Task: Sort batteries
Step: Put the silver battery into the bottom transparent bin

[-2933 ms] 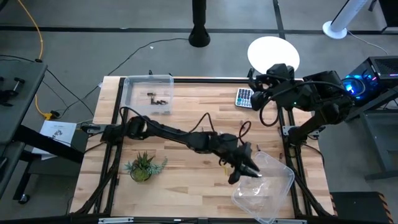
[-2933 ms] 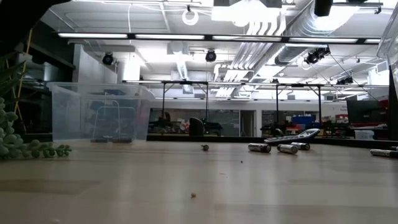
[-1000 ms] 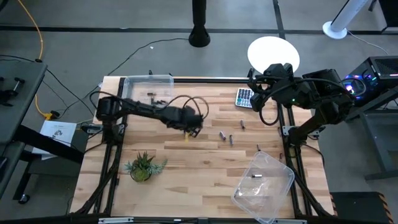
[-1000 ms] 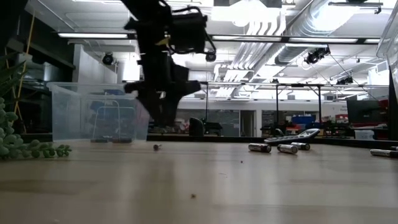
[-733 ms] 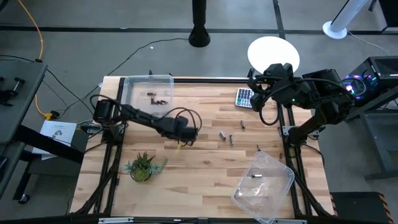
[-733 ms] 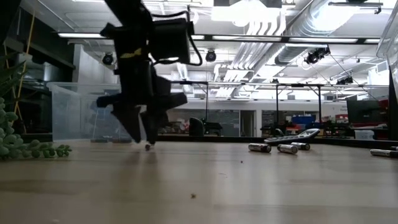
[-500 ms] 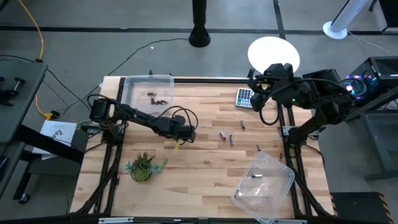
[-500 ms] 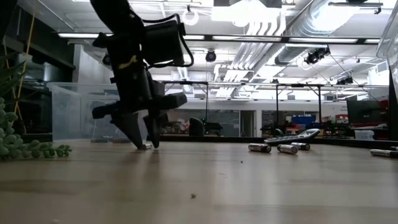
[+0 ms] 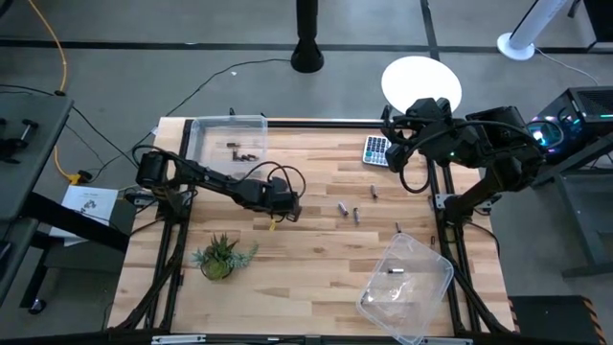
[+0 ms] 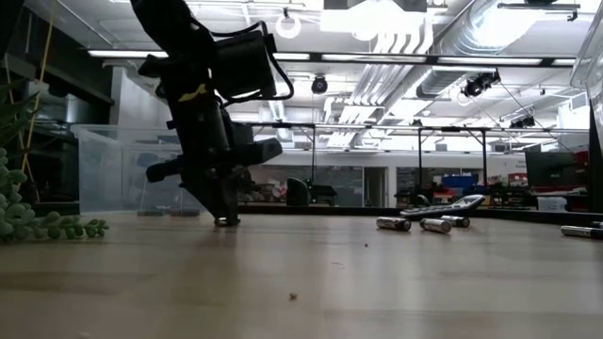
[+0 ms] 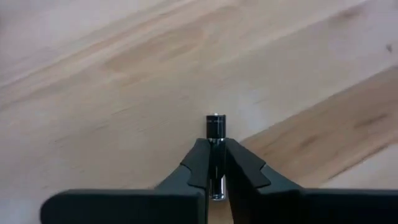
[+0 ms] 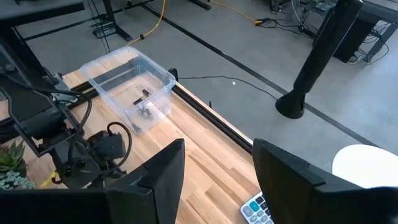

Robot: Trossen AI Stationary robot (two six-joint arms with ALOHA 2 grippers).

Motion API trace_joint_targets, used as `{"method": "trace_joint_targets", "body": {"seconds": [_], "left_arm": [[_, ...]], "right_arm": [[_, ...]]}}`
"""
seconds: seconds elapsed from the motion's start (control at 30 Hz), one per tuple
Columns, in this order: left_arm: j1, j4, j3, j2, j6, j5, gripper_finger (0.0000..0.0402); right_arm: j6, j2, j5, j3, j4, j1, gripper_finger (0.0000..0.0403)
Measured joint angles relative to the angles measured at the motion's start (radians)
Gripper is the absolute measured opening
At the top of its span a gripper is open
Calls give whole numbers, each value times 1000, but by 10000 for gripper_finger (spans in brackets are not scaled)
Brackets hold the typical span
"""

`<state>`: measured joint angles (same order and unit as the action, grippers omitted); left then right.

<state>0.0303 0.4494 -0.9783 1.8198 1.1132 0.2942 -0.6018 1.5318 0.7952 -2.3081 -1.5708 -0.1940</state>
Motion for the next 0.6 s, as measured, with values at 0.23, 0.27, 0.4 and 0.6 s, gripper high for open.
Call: {"method": "trace_joint_targets", "body": {"seconds": [0.23,0.27,0.4,0.6], "left_arm": [[-18,-360,-77,-189,-345,4,5],[-21,-421,-88,-198,-398,-11,4],[-14,-529,-207,-165,-543,-117,3],[24,-508,-478,52,-678,-284,1]], "right_arm": [[0,0,0,0,0,0,183],[0,0,1,0,0,0,183],[-13,0,8,0,0,0,183],[-54,0,20,0,0,0,183]]}}
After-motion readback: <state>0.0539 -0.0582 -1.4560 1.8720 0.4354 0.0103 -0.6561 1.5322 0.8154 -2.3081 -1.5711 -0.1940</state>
